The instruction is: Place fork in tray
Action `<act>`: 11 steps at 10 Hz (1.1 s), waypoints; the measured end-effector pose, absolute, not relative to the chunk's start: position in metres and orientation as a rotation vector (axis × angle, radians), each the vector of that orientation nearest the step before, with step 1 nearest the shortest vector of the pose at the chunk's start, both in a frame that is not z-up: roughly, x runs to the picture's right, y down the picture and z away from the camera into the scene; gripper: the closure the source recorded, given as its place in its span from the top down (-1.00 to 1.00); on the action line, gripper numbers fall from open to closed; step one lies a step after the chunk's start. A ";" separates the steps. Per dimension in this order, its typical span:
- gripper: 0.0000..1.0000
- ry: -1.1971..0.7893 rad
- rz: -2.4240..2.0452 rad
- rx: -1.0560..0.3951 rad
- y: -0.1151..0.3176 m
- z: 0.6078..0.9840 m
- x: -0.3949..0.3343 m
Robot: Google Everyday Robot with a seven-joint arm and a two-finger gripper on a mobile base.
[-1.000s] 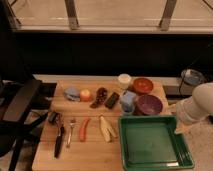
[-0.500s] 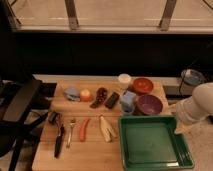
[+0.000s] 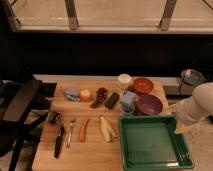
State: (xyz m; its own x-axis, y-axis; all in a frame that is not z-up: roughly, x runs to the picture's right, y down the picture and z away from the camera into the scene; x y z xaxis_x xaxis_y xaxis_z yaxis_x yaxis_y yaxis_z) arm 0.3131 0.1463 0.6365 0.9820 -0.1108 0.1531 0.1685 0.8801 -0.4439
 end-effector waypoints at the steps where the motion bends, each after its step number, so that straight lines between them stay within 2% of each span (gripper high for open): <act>1: 0.31 -0.124 -0.147 -0.473 0.146 0.637 0.313; 5: 0.31 -0.228 -0.353 -0.472 0.129 0.636 0.288; 9: 0.31 -0.406 -0.682 -0.429 0.118 0.622 0.195; 11: 0.31 -0.541 -0.845 -0.384 0.122 0.602 0.151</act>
